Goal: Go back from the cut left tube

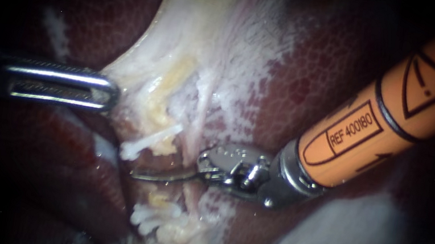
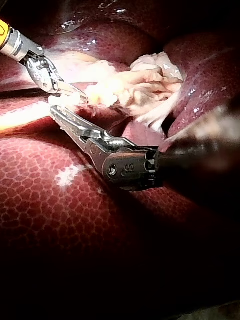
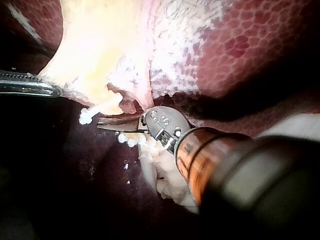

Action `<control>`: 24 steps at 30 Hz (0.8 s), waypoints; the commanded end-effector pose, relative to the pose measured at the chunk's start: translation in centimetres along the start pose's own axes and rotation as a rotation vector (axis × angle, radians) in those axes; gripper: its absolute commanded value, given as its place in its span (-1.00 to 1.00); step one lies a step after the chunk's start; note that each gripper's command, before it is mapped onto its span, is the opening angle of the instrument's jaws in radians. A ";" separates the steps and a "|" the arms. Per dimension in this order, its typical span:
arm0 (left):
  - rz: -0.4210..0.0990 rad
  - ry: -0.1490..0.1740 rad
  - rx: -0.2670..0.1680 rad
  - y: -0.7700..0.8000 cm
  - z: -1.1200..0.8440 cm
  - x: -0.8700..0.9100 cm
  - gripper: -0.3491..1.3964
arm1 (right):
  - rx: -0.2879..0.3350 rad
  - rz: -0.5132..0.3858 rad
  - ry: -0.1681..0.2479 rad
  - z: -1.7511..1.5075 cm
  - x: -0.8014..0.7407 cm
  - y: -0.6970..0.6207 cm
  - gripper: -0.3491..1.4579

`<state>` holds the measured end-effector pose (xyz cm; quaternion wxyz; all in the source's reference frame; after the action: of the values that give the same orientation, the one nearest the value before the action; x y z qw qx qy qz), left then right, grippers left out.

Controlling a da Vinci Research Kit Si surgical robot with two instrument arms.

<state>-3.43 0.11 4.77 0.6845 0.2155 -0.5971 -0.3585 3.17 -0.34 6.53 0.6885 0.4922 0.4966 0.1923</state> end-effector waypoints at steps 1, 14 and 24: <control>0.000 0.000 0.000 0.00 0.00 0.00 -1.00 | 0.000 0.001 0.001 0.01 0.00 -0.01 -1.00; 0.000 0.000 0.000 0.00 0.00 0.00 -1.00 | 0.001 0.001 -0.003 -0.03 -0.01 -0.03 -0.42; 0.000 0.000 0.000 0.00 -0.01 0.01 -1.00 | 0.001 0.001 -0.003 -0.04 -0.01 -0.04 -0.07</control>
<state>-3.42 0.10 4.77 0.6845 0.2157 -0.5972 -0.3583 3.12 -0.35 6.51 0.6888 0.4939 0.4950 0.1915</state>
